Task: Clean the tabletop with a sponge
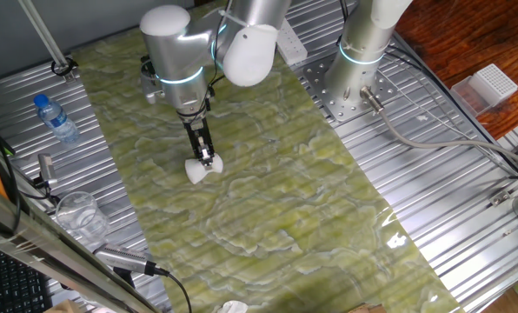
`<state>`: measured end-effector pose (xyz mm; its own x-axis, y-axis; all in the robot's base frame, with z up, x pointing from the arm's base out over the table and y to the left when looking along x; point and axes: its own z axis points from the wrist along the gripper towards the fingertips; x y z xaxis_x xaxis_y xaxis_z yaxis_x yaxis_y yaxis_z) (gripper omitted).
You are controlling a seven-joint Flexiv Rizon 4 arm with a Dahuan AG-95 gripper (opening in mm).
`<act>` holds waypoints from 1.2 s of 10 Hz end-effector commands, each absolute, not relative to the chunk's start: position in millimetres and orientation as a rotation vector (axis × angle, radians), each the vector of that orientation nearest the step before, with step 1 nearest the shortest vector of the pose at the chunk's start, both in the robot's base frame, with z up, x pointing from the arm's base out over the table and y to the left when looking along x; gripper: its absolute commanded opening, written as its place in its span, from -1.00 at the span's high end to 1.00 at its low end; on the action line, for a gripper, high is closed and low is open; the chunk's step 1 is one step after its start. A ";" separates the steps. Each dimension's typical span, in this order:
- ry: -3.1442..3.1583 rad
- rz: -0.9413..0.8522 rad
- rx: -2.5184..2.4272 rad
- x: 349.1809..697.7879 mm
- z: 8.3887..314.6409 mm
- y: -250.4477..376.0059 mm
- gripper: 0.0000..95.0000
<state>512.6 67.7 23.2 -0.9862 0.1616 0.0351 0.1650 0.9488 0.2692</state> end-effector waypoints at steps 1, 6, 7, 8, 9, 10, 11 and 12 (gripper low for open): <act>-3.109 -0.330 -0.118 511.1 26.4 67.6 1.00; -3.073 -0.077 0.168 505.4 39.4 61.4 0.60; -3.071 -0.059 0.217 502.4 40.7 56.5 0.60; -3.070 -0.064 0.240 500.5 41.9 52.9 0.20; -3.069 -0.079 0.265 498.6 42.8 49.9 -0.60; -3.069 -0.088 0.270 497.3 42.9 48.3 -1.00; -3.069 -0.088 0.271 496.8 43.1 47.6 -1.00; -3.067 -0.090 0.271 496.5 43.5 47.1 -1.00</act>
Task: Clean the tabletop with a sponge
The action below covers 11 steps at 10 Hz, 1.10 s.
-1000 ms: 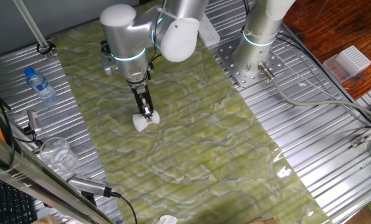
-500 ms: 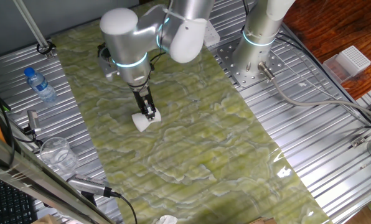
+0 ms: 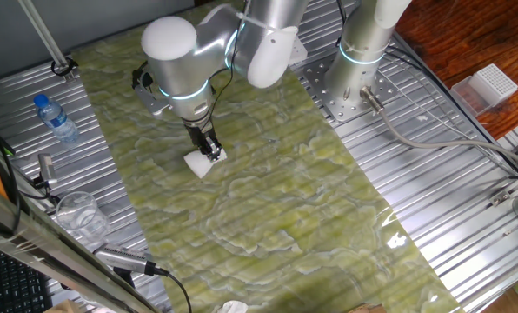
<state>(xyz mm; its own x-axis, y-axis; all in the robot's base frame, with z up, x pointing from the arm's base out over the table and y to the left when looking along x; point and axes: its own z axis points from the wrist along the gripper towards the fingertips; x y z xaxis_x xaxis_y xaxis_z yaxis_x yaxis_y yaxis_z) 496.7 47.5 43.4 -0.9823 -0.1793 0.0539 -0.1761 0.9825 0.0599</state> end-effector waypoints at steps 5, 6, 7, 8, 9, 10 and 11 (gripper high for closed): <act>-3.041 -0.102 0.302 494.6 47.8 45.6 -0.60; -3.039 -0.099 0.306 493.7 50.1 45.2 -0.20; -3.035 -0.105 0.319 492.3 54.1 46.5 1.00; -3.025 -0.112 0.348 491.4 56.6 47.4 1.00; -3.017 -0.115 0.378 491.0 57.7 47.8 1.00; -2.978 -0.128 0.504 490.1 60.2 48.7 1.00; -2.931 -0.139 0.578 490.0 60.4 48.9 1.00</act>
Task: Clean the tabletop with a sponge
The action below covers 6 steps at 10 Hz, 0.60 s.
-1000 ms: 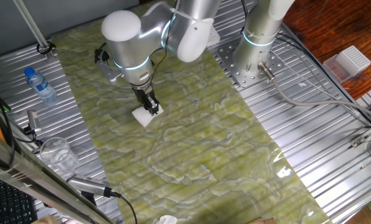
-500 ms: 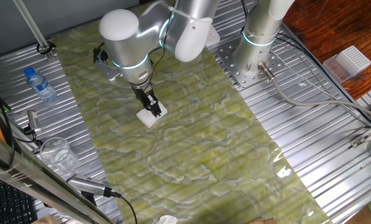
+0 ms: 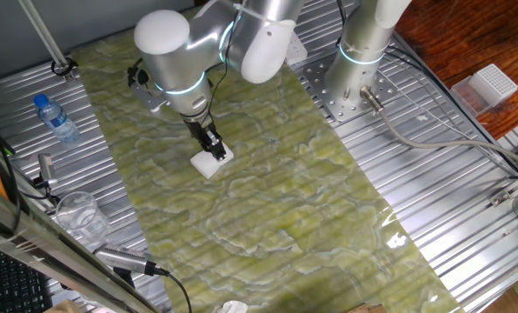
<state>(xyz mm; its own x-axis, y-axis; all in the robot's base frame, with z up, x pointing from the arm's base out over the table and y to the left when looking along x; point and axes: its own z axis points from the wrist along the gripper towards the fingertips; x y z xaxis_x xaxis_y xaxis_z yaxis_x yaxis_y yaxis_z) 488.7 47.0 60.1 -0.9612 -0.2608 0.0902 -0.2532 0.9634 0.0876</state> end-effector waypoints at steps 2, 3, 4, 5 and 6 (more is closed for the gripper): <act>-2.917 -0.139 0.591 490.1 60.2 49.1 1.00; -2.914 -0.136 0.591 490.0 60.2 49.1 1.00; -2.915 -0.135 0.589 490.0 60.3 49.0 1.00; -2.915 -0.138 0.596 489.7 60.9 49.0 1.00; -2.909 -0.146 0.635 489.2 62.3 49.5 1.00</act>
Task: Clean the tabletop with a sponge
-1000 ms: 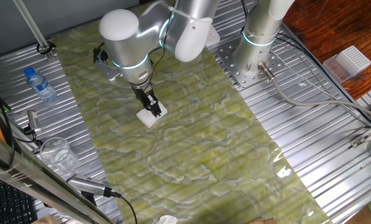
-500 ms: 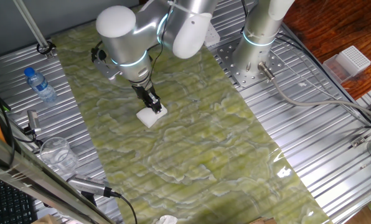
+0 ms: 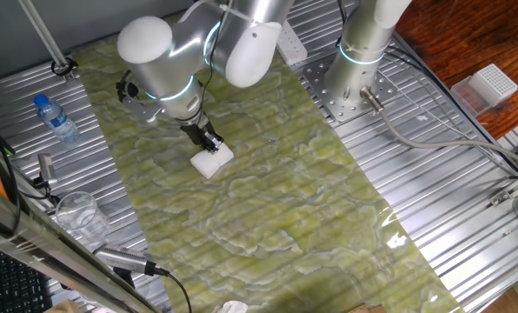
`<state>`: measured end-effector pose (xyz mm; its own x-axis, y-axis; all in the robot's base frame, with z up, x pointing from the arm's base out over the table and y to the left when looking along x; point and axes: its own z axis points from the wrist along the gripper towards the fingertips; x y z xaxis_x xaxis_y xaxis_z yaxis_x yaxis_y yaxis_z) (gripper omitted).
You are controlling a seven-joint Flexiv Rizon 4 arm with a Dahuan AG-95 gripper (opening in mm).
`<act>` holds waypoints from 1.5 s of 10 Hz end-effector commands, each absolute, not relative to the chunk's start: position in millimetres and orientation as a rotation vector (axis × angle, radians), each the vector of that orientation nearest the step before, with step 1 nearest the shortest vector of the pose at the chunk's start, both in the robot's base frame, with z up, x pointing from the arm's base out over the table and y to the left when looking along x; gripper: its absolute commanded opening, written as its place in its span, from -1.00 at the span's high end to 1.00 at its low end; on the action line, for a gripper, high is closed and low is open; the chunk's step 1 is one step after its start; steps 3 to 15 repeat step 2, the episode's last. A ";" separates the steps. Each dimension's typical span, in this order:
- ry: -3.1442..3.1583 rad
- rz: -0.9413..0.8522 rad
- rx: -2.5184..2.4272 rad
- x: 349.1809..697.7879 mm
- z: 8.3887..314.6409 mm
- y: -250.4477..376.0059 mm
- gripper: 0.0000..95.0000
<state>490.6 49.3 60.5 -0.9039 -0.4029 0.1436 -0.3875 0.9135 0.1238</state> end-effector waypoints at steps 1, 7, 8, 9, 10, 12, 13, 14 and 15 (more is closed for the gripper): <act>-2.900 -0.151 0.680 489.1 62.6 49.6 1.00; -2.894 -0.153 0.704 488.7 63.0 49.7 1.00; -2.894 -0.153 0.704 488.7 63.0 49.7 1.00; -2.894 -0.153 0.704 488.7 63.0 49.7 1.00; -2.894 -0.153 0.704 488.7 63.0 49.7 1.00; -2.894 -0.153 0.704 488.7 63.0 49.7 1.00; -2.894 -0.153 0.704 488.7 63.0 49.7 1.00; -2.894 -0.153 0.704 488.7 63.0 49.7 1.00; -2.894 -0.153 0.704 488.7 63.0 49.7 1.00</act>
